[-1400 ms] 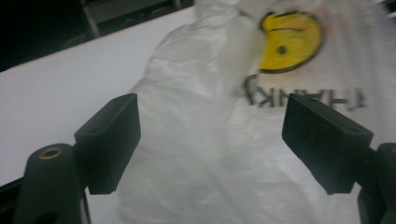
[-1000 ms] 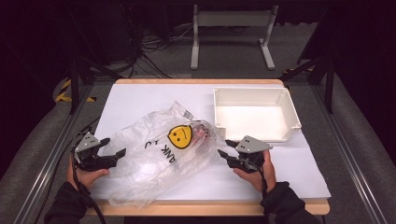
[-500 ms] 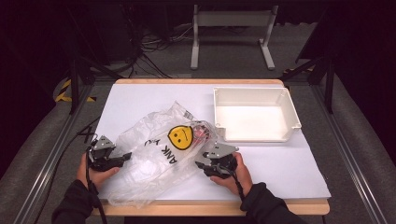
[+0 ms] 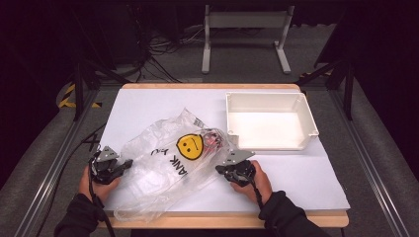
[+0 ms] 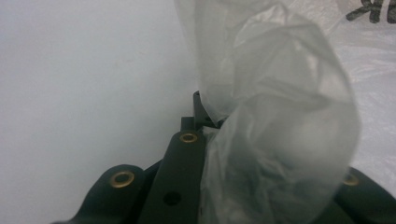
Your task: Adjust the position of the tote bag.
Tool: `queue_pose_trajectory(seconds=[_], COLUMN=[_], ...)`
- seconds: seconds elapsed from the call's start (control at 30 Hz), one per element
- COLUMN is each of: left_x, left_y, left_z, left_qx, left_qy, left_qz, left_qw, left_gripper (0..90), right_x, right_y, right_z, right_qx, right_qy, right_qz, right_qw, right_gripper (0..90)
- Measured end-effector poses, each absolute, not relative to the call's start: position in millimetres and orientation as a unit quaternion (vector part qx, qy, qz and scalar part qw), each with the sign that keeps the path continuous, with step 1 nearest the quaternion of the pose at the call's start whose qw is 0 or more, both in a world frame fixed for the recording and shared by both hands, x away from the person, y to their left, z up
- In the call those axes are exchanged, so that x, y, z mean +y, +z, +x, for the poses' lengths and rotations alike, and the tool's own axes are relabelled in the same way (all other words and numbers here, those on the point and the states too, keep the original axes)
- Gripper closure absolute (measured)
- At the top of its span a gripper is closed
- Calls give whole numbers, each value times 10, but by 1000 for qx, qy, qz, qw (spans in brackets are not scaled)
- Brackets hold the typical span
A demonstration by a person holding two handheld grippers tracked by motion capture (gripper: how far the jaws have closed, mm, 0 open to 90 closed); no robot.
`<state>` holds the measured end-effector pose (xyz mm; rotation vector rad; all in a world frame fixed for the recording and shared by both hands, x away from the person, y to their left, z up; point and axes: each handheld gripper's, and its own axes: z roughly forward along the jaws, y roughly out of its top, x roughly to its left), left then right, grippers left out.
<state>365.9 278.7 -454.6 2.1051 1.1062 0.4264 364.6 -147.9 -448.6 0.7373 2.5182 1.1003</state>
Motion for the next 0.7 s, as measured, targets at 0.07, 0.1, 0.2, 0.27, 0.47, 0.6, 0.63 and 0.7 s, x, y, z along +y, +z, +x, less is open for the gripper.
queue_pose_trajectory(seconds=[0.07, 0.1, 0.2, 0.27, 0.47, 0.6, 0.63, 0.7], left_x=[2766, 2754, 2725, 2647, 2403, 2302, 2275, 2261], left_y=[-4528, -4523, -4496, -4459, -4384, -4376, -4370, -4379], left_z=[3598, 3572, 3517, 3433, 3213, 3127, 3094, 3065], left_qx=[418, 415, 406, 392, 347, 332, 322, 322], left_qy=[161, 160, 156, 147, 132, 127, 131, 126], left_qz=[819, 819, 821, 825, 841, 847, 850, 849], left_qw=[358, 363, 370, 380, 394, 395, 396, 399], left_gripper=[898, 899, 897, 897, 895, 894, 894, 892], right_x=[-1565, -1611, -1716, -1835, -2026, -2103, -2143, -2172], right_y=[-4457, -4436, -4388, -4345, -4296, -4278, -4275, -4280], right_z=[3654, 3656, 3664, 3685, 3744, 3781, 3800, 3811], right_qx=[873, 870, 866, 858, 848, 842, 839, 838], right_qy=[383, 385, 391, 394, 389, 392, 391, 389], right_qz=[262, 264, 270, 283, 304, 315, 320, 324], right_qw=[152, 155, 157, 167, 191, 196, 201, 204], right_gripper=[900, 900, 900, 900, 900, 900, 900, 900])
